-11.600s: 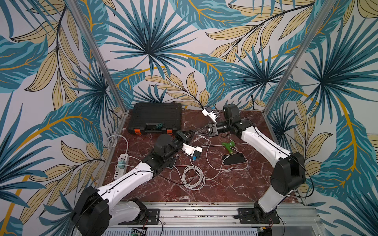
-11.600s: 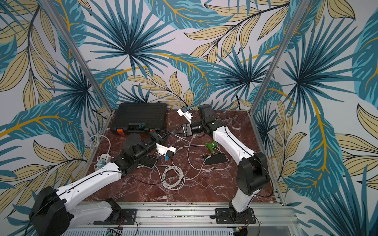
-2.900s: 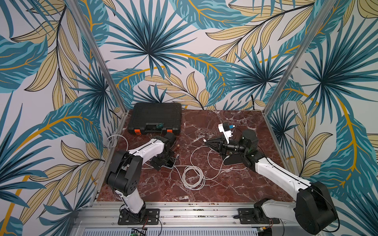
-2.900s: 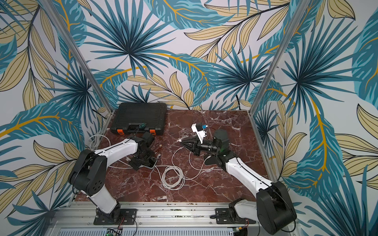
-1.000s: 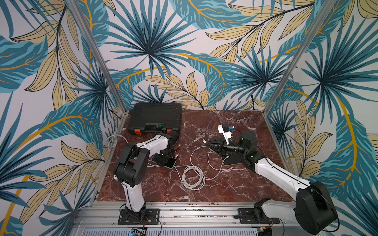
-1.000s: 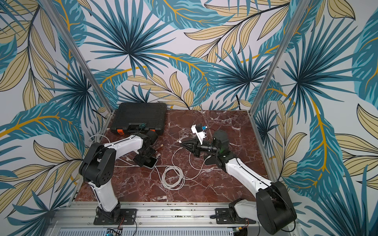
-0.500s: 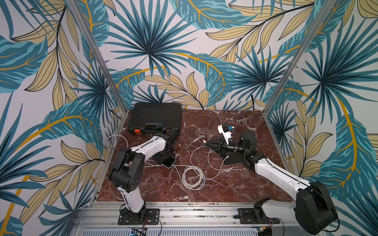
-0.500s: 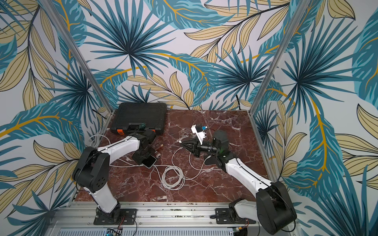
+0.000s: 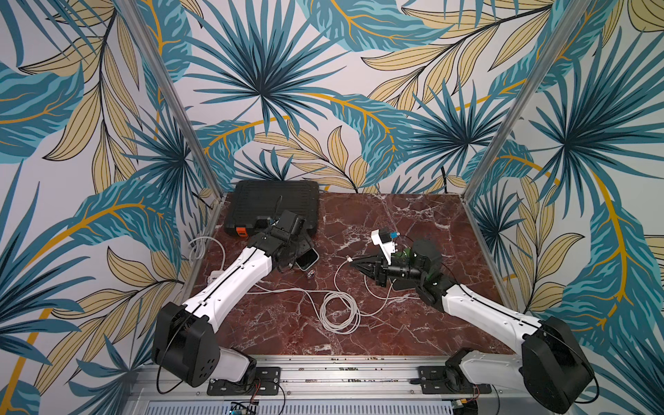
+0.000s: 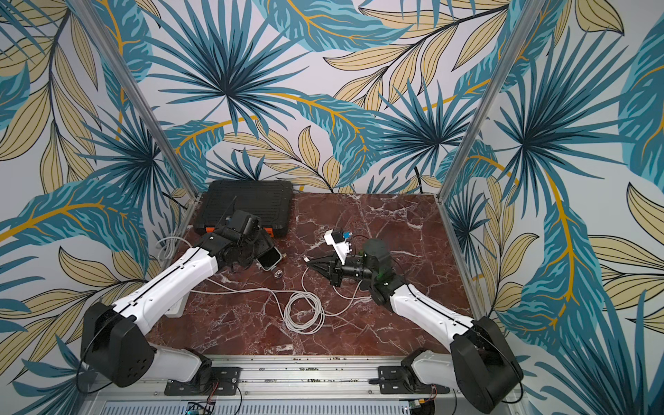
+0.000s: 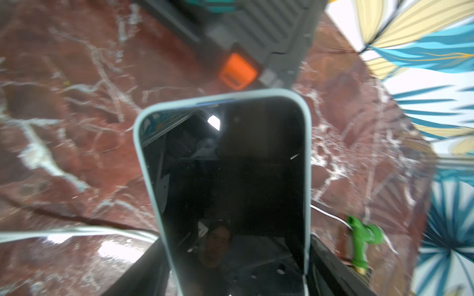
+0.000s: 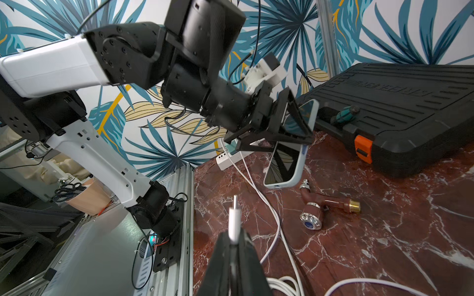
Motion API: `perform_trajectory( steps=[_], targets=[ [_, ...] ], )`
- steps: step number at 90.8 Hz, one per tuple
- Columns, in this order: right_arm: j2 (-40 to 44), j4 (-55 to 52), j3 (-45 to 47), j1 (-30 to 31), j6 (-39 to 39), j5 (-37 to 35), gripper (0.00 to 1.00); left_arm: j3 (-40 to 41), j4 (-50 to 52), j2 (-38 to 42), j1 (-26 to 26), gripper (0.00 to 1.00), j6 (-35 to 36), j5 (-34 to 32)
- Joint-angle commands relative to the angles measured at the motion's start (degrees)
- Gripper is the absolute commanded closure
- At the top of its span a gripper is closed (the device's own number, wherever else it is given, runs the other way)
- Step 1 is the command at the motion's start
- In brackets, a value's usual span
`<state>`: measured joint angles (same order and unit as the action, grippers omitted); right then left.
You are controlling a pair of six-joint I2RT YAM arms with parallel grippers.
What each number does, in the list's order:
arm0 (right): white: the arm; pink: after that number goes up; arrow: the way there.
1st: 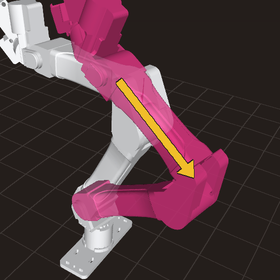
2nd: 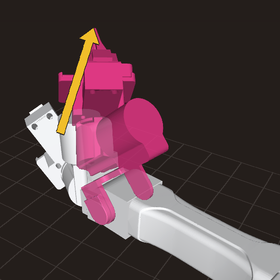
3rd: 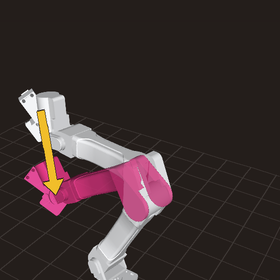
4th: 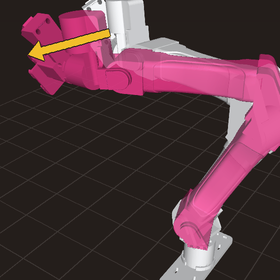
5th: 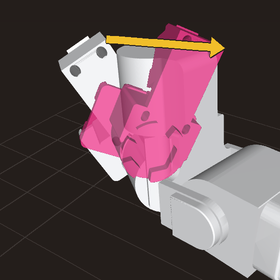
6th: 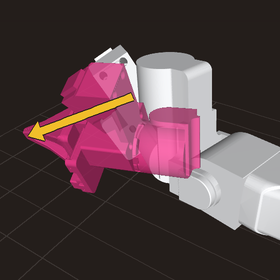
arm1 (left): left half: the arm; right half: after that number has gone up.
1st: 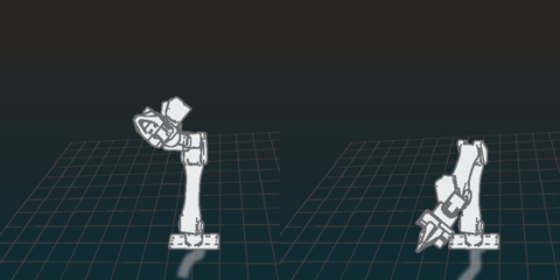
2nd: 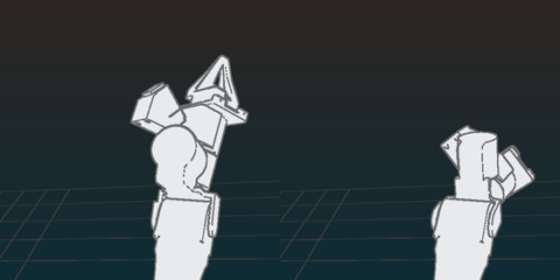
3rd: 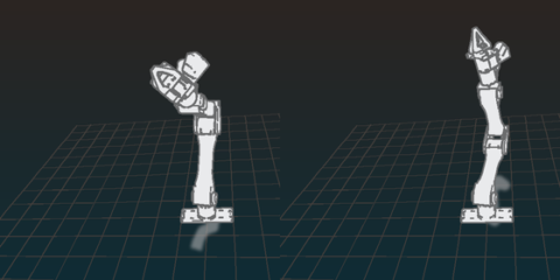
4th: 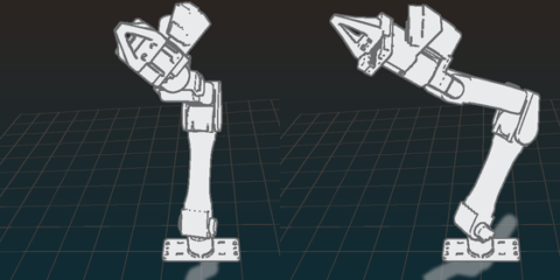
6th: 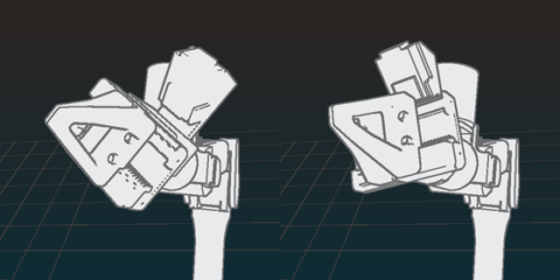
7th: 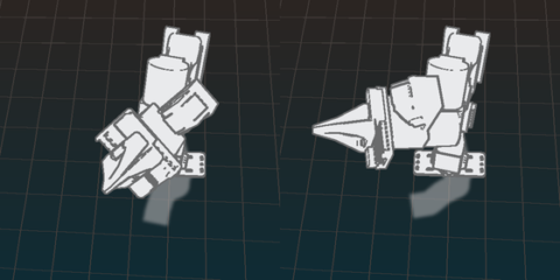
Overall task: Plug the charging cable into the phone
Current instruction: Pick up the phone at the center of the board, then insert the charging cable into the phone.
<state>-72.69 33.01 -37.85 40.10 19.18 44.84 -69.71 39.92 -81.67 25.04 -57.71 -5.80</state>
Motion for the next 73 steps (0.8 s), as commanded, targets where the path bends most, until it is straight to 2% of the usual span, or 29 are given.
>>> perform_trajectory(
  steps=[1, 10, 24, 73],
  targets=[
    [-1.7, 6.0, 1.8, 2.4, 1.1, -6.2, 1.00, -4.1, -2.1, 1.1, 1.0, 0.67, 0.6, 2.7],
    [-3.2, 7.1, 1.9, 4.8, 0.7, -11.5, 1.00, -4.9, -0.6, 1.2, 1.2, 0.66, -3.4, 3.4],
    [-5.6, 8.4, 1.3, 6.7, 0.7, -15.0, 1.00, -5.3, -0.6, 1.5, 1.3, 0.66, -6.0, 4.8],
    [-16.6, 8.4, -3.8, 7.9, 3.6, -11.9, 1.00, -4.0, -3.4, 1.9, 2.4, 0.66, -6.3, 6.7]
  ],
)
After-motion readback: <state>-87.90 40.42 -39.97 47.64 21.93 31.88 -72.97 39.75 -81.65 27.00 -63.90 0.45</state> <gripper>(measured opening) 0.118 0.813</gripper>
